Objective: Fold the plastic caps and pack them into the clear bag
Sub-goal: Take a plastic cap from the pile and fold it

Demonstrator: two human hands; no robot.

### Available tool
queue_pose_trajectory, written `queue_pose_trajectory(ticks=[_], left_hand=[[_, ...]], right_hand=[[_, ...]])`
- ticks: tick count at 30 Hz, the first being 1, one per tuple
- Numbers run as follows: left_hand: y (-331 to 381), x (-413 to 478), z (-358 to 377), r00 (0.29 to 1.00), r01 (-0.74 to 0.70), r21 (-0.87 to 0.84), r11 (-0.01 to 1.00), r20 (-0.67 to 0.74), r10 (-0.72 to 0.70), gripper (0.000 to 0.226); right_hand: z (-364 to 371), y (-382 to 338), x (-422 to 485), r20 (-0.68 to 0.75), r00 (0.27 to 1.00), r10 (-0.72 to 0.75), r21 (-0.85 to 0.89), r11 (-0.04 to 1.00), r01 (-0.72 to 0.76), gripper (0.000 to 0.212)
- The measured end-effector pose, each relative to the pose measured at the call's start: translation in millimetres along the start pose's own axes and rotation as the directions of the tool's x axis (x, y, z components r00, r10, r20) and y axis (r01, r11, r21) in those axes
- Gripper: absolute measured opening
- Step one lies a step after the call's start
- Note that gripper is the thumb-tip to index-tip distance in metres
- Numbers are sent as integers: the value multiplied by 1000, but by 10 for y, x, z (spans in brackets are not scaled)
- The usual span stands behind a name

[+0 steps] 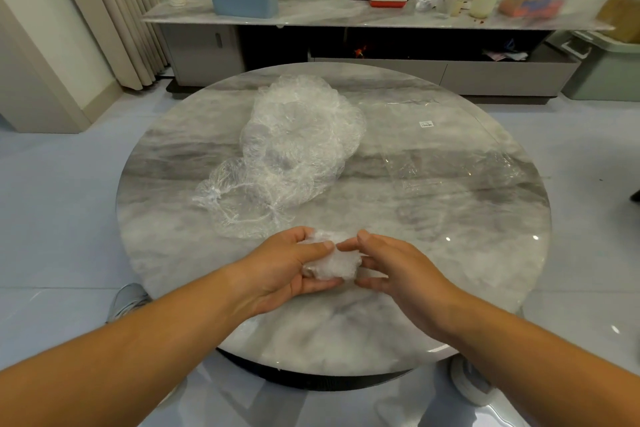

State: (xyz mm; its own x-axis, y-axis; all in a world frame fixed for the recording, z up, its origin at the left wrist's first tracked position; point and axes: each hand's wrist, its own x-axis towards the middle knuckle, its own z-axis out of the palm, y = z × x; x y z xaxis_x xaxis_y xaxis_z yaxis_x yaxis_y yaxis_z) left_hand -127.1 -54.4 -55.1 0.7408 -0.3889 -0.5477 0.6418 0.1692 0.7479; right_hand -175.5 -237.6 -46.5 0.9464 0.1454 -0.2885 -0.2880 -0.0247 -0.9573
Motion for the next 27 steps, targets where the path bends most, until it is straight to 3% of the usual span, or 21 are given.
queue_pose_trajectory(ticks=[2,7,10,12,14,16,18,19,23,27], left_hand=[[9,1,40,1000,-20,-26,999,4,20,20],[117,52,207,999,-22,-35,999,35,23,27],[240,145,351,998,-42,76,996,55,38,35],[358,270,449,996,-90,218,972,11,90,36],[477,454,578,975,-190,519,833,-1,223,34],[555,694,747,923,-319,788,527,131,363,27],[603,1010,935,866,-418,869,265,293,406,25],[618,1176,1019,852,-447,875,185,353,386,26],[644,1683,1307,862,-462,887,-4,450,234,48],[538,1837,1344,878,-451,877,-164,470,97,51]], right_hand=[[-21,-31,-3,5,1000,30,-57,998,-30,34],[-178,-150,5,-60,996,-58,-227,973,43,30],[-405,-304,51,-120,984,-130,-289,953,90,30],[-684,-432,187,-242,954,-176,-248,962,114,33],[-1033,-565,374,-374,908,-187,-170,977,132,37],[-1358,-673,555,-467,867,-172,-119,984,132,40],[-1634,-706,702,-505,849,-154,-116,987,110,37],[-1737,-697,763,-509,848,-150,-134,987,94,36],[-1998,-605,963,-453,878,-155,-291,956,18,48],[-2042,-509,1042,-410,889,-203,-375,926,38,49]])
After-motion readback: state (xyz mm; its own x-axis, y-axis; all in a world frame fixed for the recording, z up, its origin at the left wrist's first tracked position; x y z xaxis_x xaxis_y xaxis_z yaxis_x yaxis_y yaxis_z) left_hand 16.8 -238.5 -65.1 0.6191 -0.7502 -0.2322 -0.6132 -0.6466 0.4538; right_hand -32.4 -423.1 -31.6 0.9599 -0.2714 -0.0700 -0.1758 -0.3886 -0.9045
